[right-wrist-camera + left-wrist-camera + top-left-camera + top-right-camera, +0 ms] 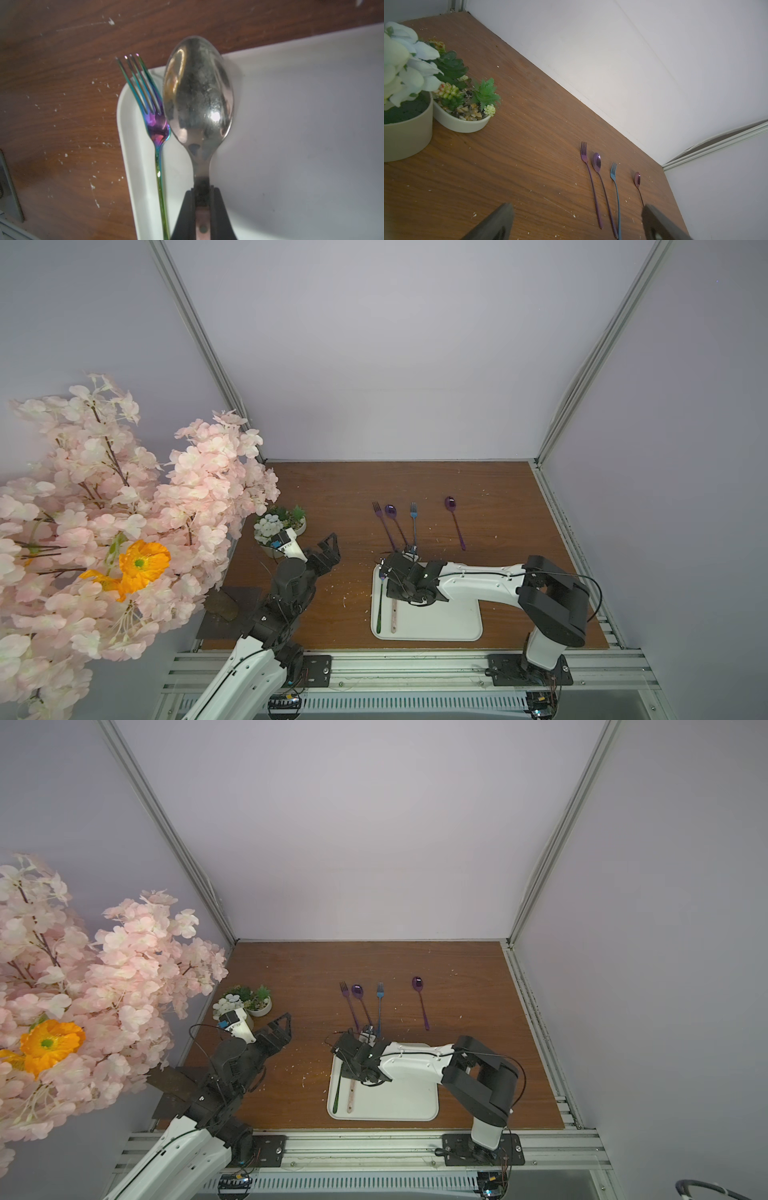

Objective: Set the spoon and fork side by side
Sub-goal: Place the spoon on the tray.

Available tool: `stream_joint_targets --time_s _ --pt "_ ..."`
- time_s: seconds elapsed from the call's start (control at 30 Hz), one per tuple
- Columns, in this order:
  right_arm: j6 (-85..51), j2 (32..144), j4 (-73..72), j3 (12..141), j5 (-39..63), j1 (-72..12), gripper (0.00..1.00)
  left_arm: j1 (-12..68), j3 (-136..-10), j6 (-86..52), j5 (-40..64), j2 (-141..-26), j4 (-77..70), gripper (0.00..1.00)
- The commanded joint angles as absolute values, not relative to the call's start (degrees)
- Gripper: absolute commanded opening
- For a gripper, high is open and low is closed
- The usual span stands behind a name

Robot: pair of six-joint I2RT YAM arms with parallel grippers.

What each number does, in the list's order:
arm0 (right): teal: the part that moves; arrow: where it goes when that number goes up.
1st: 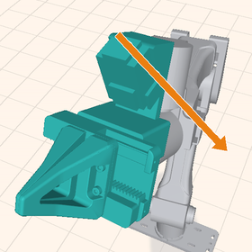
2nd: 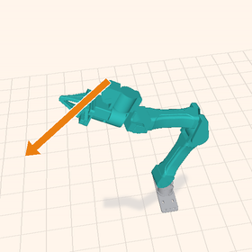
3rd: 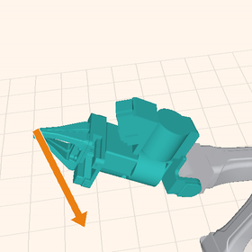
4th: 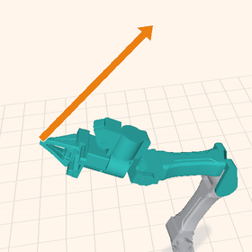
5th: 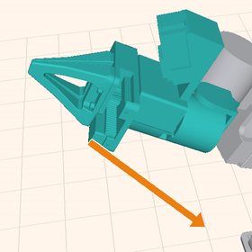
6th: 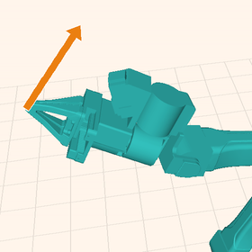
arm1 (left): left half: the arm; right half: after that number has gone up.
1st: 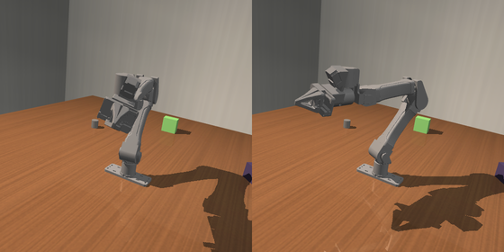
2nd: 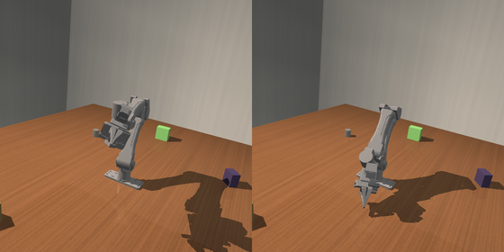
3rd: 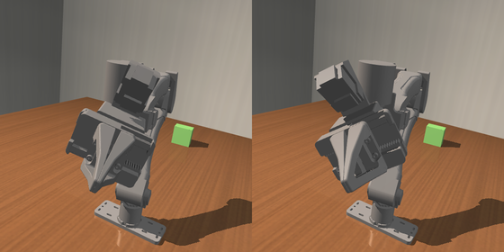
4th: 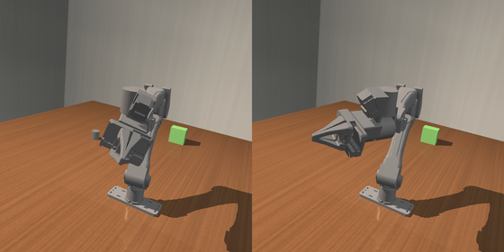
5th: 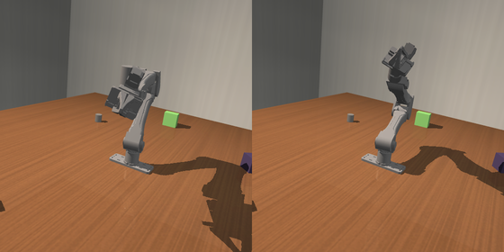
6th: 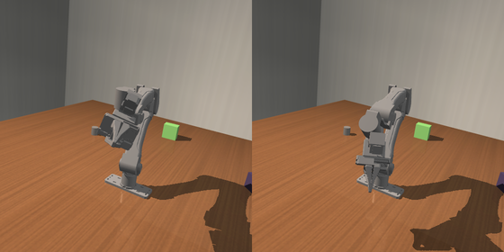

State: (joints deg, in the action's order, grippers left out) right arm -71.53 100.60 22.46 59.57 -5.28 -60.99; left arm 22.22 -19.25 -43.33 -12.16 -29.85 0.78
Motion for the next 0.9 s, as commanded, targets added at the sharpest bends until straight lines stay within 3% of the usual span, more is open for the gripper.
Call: stream_joint_targets --time_s 0.0,0.2,0.63,0.87 --pt "-70.9 101.7 22.4 60.3 -4.5 -60.8 0.03 21.8 -18.4 -43.3 -11.9 -29.6 -0.2 0.99" --pt "-71.7 101.6 22.2 59.2 -4.4 -60.8 0.05 21.8 -18.3 -43.3 -11.9 -29.6 0.0 0.98" --pt "-71.3 100.7 23.2 59.0 -4.9 -60.8 0.25 21.8 -18.4 -43.3 -12.0 -29.7 0.0 0.99" --pt "-70.0 99.5 25.5 60.5 -6.1 -61.0 0.29 21.8 -18.4 -43.4 -12.1 -29.9 0.1 0.99"
